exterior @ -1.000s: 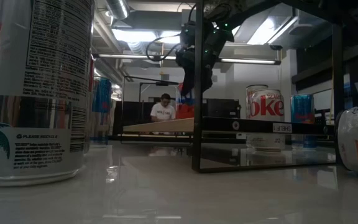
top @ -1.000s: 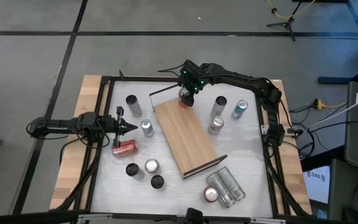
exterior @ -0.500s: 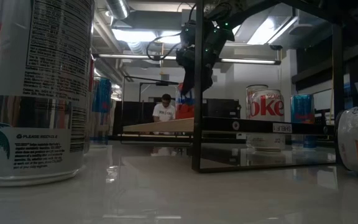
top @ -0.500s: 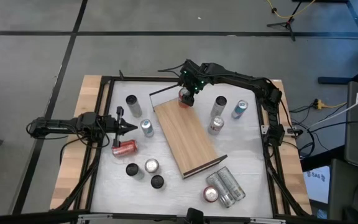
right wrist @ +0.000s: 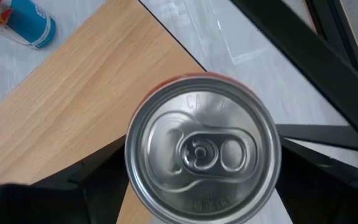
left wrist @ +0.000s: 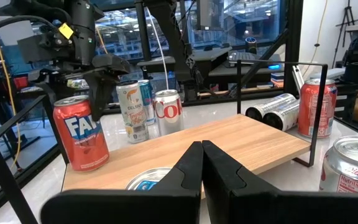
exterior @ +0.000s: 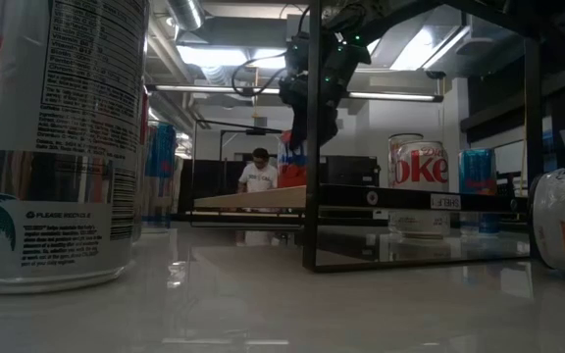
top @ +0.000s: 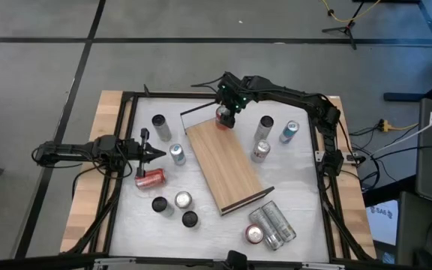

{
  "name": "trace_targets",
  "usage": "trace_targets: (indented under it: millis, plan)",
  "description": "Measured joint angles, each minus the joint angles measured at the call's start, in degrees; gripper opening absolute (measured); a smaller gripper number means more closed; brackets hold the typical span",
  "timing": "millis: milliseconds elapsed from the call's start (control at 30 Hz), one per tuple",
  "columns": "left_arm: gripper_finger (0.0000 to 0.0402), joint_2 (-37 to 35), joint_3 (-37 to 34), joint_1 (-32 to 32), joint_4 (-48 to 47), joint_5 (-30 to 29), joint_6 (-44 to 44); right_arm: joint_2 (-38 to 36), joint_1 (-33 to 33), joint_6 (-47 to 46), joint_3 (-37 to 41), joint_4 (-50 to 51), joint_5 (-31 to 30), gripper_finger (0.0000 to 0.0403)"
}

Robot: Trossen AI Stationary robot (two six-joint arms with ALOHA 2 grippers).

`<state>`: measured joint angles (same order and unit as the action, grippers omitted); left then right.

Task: Place canned beverage on shelf
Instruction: Put the top right orange soda can on the shelf, then align the left orange soda can with the other orange soda can

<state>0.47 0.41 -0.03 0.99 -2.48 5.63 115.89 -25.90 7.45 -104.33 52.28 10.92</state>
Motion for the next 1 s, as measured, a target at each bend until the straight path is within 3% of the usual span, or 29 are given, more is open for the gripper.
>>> trace_targets:
  millis: [300,700,867,1000]
  plan:
    - [0.0,0.0,0.0,0.0,0.0,0.0,0.0,-0.1,0.0,-0.1,-5.0,4.1,-1.0,0.0342]
    - [0.0,0.0,0.0,0.0,0.6,0.0,0.0,-0.1,0.1,-0.3,-23.6,25.0,-1.3,0.0342]
    - [0.0,0.0,0.0,0.0,7.7,0.0,-1.6,-0.4,2.3,-1.6,-29.8,30.7,-1.7,0.0342]
    - [0.0,0.0,0.0,0.0,14.6,0.0,-6.3,-2.9,6.9,-1.6,-30.1,32.1,-2.1,0.0342]
